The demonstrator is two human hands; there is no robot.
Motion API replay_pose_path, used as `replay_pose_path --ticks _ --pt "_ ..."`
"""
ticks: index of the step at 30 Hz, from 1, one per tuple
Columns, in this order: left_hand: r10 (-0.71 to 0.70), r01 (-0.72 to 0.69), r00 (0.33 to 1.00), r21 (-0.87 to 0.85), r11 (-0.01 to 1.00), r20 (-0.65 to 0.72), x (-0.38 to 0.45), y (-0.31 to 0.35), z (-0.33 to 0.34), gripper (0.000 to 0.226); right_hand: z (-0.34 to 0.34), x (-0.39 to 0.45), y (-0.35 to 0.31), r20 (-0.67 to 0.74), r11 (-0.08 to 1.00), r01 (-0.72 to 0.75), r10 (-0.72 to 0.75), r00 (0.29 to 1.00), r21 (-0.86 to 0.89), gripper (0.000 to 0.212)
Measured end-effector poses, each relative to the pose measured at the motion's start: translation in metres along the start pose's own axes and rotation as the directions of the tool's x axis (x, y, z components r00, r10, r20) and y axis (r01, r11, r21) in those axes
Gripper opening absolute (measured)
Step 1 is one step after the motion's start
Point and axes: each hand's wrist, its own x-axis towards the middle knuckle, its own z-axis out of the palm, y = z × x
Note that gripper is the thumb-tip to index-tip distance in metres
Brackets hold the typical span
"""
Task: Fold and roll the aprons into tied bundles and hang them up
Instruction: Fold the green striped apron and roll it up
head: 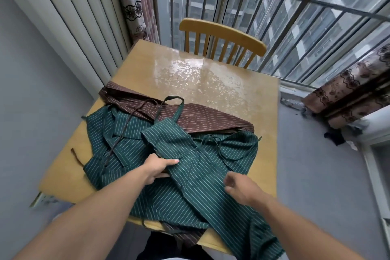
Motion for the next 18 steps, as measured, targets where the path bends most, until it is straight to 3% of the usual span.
replay_pose_path --ticks 3,6,7,9,11,13,15,18 --pt "-0.03 0.019 0.996 -0.13 0.991 -0.086 -0.001 -0.005 0.016 0.024 0.018 -0.006 -0.03 0.008 0.994 0.082 -0.083 0.997 0.076 0.063" --pt "-0.043 0.019 0.993 -0.208 0.978 -0.111 -0.004 0.001 0.027 0.026 0.049 -0.006 -0.057 0.066 0.994 0.089 -0.085 0.994 -0.062 0.101" --pt "-0.049 0.024 0.992 -0.211 0.977 -0.115 -0.004 0.005 0.028 0.024 0.059 -0.005 -0.062 0.069 0.99 0.077 -0.069 0.995 -0.116 0.099" --pt "-0.053 0.02 0.988 -0.224 0.974 -0.143 -0.002 0.015 0.026 0.015 0.074 -0.005 -0.068 -0.015 0.986 0.022 -0.024 1.0 -0.164 0.077" --pt "-0.063 0.01 0.976 -0.247 0.969 -0.208 -0.002 0.029 0.022 0.016 0.078 -0.005 -0.063 -0.109 0.99 -0.034 0.02 0.994 -0.135 0.053" --pt "-0.075 0.006 0.964 -0.257 0.966 -0.256 0.001 0.041 0.017 0.018 0.076 -0.004 -0.045 -0.135 0.996 -0.077 0.071 0.988 -0.043 0.043" --pt "-0.087 0.015 0.954 -0.245 0.969 -0.286 0.003 0.049 0.014 0.016 0.066 -0.004 -0.02 -0.057 0.986 -0.131 0.137 0.989 0.107 0.045" --pt "-0.06 -0.003 0.94 -0.184 0.983 -0.335 0.012 0.056 0.014 0.014 0.051 -0.005 0.02 0.074 0.948 -0.192 0.179 0.981 0.252 0.031"
